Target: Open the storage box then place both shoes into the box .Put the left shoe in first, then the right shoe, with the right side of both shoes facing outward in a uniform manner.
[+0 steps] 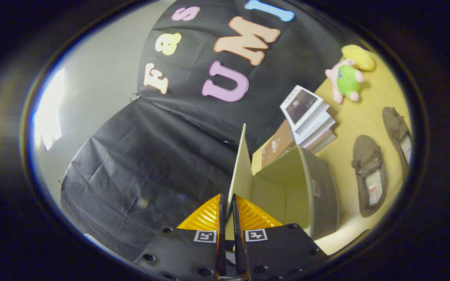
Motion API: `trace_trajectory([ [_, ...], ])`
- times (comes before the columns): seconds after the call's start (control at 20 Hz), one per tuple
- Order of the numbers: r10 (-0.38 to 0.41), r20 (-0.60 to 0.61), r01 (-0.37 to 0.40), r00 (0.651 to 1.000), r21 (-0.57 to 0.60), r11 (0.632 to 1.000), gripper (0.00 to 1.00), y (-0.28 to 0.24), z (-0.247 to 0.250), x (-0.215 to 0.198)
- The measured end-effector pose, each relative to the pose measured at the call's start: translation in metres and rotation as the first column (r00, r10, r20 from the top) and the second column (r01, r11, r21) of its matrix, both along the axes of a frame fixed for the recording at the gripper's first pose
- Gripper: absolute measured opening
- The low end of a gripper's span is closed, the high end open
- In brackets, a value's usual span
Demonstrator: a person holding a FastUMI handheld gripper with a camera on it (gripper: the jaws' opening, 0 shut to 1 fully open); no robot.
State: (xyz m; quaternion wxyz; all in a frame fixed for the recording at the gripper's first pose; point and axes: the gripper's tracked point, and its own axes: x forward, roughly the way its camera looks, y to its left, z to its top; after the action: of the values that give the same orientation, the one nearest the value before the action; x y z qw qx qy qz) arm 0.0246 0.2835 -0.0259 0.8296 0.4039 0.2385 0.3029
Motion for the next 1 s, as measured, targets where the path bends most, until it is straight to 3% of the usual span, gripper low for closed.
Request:
trace_trajectory([
  [0.25, 0.098, 0.054, -0.097, 0.994, -0.012, 0.995, 0.17, 0.080, 0.033, -0.003],
  [0.55, 0.252, 0.038, -0.249, 0.967, -0.069, 0.966, 0.17, 0.198, 0.019, -0.024],
  [0.8, 0.294, 0.022, -0.289, 0.956, -0.127, 0.949, 0.17, 0.245, -0.006, -0.031],
  [1.0, 0.340, 0.030, -0.330, 0.940, -0.180, 0.927, 0.59, 0.262, -0.018, -0.041],
])
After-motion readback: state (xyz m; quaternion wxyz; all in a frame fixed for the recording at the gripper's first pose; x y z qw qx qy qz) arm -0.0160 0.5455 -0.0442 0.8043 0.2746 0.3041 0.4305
